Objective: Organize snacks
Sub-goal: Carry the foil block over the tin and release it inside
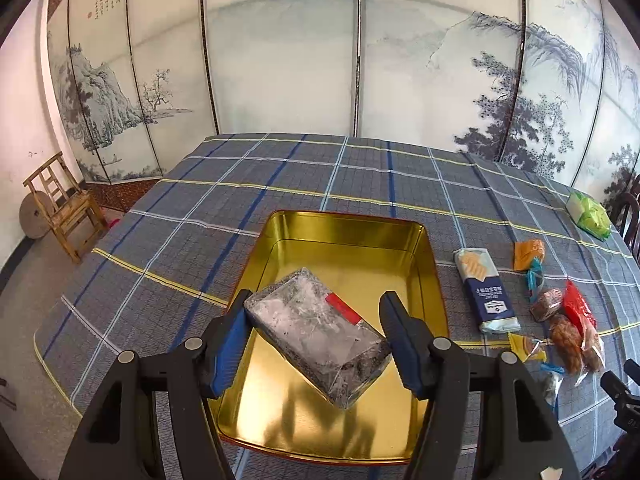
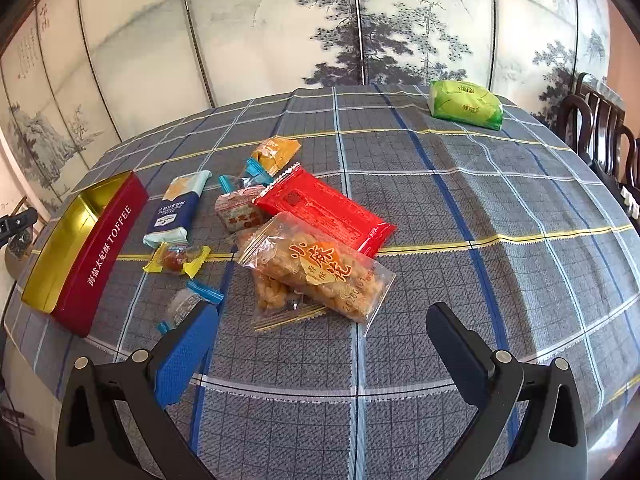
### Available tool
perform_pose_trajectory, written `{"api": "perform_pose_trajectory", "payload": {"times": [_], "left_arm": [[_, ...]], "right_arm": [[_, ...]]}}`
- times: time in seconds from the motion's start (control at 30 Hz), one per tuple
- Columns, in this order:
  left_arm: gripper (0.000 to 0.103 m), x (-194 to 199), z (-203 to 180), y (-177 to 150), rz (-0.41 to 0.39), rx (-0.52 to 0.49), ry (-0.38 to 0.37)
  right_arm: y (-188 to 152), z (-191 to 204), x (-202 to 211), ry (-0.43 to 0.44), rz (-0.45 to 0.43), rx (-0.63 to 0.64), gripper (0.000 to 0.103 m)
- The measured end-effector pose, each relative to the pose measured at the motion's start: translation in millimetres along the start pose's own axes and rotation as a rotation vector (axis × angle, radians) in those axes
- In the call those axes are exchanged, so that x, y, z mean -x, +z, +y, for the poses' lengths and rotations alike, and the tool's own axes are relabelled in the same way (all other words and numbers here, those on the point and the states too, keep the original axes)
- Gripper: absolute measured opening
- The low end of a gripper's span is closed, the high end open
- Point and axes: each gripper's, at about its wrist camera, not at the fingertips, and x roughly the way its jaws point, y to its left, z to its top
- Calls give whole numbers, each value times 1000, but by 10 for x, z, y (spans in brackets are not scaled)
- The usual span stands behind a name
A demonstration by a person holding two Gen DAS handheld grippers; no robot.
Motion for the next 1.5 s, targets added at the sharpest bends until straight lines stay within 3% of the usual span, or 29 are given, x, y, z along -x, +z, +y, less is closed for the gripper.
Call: {"api": "perform_pose_trajectory", "payload": {"times": [0.5,0.87,1.1,1.5], "left_arm": [[60,-438,120,-83,114,6,12],[60,-850,96,351,208,81,-36],[60,-1217,22,581,256,99,-3],[60,-1638,-5,609,315,156,43]], "right_arm": [[-52,41,18,5,8,5,103],[-88,-20,-71,9,30,-7,103],[-73,-100,-83,7,28,-19,103],[-69,-180,-163,7,43,-36,103]]}}
